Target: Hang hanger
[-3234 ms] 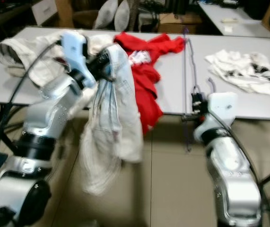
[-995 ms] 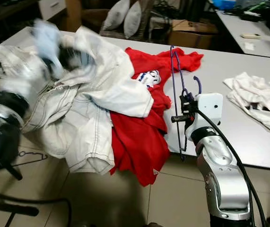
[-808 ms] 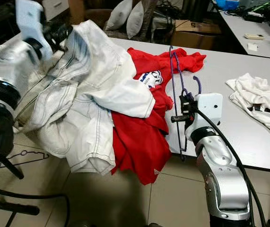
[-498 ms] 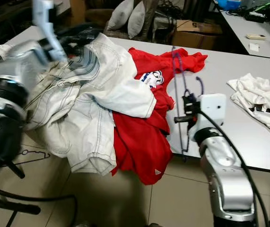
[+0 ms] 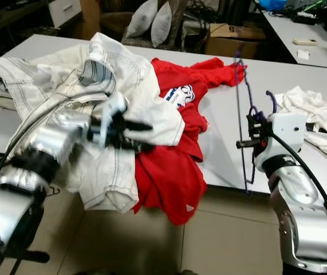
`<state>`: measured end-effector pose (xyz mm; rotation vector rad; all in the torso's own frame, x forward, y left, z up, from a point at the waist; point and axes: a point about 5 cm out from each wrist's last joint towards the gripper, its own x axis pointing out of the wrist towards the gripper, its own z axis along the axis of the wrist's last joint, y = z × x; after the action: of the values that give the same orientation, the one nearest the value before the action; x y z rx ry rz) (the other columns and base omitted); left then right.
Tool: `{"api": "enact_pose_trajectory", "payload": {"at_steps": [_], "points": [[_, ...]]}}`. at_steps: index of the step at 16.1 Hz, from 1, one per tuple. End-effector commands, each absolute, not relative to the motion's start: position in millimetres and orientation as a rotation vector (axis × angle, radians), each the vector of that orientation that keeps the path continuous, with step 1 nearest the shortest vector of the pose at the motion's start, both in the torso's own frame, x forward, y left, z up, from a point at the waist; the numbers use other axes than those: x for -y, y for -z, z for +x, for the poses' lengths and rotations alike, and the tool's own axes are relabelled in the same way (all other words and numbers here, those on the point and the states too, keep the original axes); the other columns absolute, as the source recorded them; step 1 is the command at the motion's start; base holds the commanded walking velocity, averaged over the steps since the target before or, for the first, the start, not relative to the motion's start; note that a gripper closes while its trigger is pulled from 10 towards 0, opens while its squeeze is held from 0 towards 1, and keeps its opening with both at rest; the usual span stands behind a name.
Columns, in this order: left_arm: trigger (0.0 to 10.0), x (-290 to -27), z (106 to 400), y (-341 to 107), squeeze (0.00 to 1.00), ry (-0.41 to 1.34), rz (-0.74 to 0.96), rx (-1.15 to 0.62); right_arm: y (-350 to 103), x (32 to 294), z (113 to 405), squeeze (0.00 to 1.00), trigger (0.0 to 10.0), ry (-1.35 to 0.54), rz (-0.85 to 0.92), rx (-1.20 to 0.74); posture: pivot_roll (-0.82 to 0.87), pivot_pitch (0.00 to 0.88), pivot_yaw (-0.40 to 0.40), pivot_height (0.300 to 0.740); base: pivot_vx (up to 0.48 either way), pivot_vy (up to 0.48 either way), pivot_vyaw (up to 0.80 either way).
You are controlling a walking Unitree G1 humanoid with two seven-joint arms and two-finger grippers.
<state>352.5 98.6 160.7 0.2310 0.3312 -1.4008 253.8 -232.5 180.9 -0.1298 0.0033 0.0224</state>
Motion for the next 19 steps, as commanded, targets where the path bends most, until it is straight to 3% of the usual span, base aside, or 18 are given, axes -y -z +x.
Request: {"api": "enact_pose_trajectory", "payload": {"at_steps": [1, 3, 4, 5, 6, 9, 12, 16, 19], "points": [[10.0, -93, 346, -149, 1.00, 1.427, 0.293, -0.388, -185, 236, 251, 0.00, 10.0, -0.016, -0.139, 0.006, -0.04, 0.000, 0.010, 0.740, 0.000, 0.000, 0.00], [10.0, -93, 347, -134, 1.00, 1.350, 0.402, -0.403, -184, 233, 250, 0.00, 10.0, -0.029, -0.138, 0.002, -0.03, 0.000, 0.007, 0.740, 0.000, 0.000, 0.00], [10.0, -99, 356, -121, 0.68, 1.162, 0.522, -0.446, -182, 226, 250, 0.00, 10.0, -0.063, -0.147, -0.009, -0.04, 0.000, 0.004, 0.740, 0.000, 0.000, 0.00], [10.0, -102, 359, -119, 0.30, 1.115, 0.562, -0.454, -182, 225, 250, 0.00, 10.0, -0.069, -0.149, -0.011, -0.04, 0.000, 0.003, 0.740, 0.000, 0.000, 0.00], [10.0, -107, 361, -117, 0.00, 1.059, 0.622, -0.462, -181, 224, 250, 0.00, 10.0, -0.072, -0.148, -0.014, -0.04, 0.000, 0.003, 0.740, 0.000, 0.000, 0.00], [10.0, -114, 371, -118, 0.00, 0.904, 0.739, -0.455, -180, 223, 248, 0.00, 10.0, -0.075, -0.147, -0.019, -0.05, 0.000, 0.005, 0.740, 0.000, 0.000, 0.00], [10.0, -116, 391, -139, 0.00, 0.649, 0.814, -0.325, -180, 222, 247, 0.00, 10.0, -0.076, -0.149, -0.024, -0.06, 0.000, 0.007, 0.740, 0.000, 0.000, 0.00], [10.0, -128, 402, -154, 0.00, 0.434, 0.882, -0.210, -181, 221, 247, 0.00, 10.0, -0.074, -0.151, -0.026, -0.07, 0.000, 0.011, 0.740, 0.000, 0.000, 0.00], [10.0, -131, 406, -167, 0.00, 0.333, 0.776, -0.117, -180, 221, 248, 0.00, 10.0, -0.076, -0.151, -0.031, -0.06, 0.000, 0.004, 0.740, 0.000, 0.000, 0.00]]}}
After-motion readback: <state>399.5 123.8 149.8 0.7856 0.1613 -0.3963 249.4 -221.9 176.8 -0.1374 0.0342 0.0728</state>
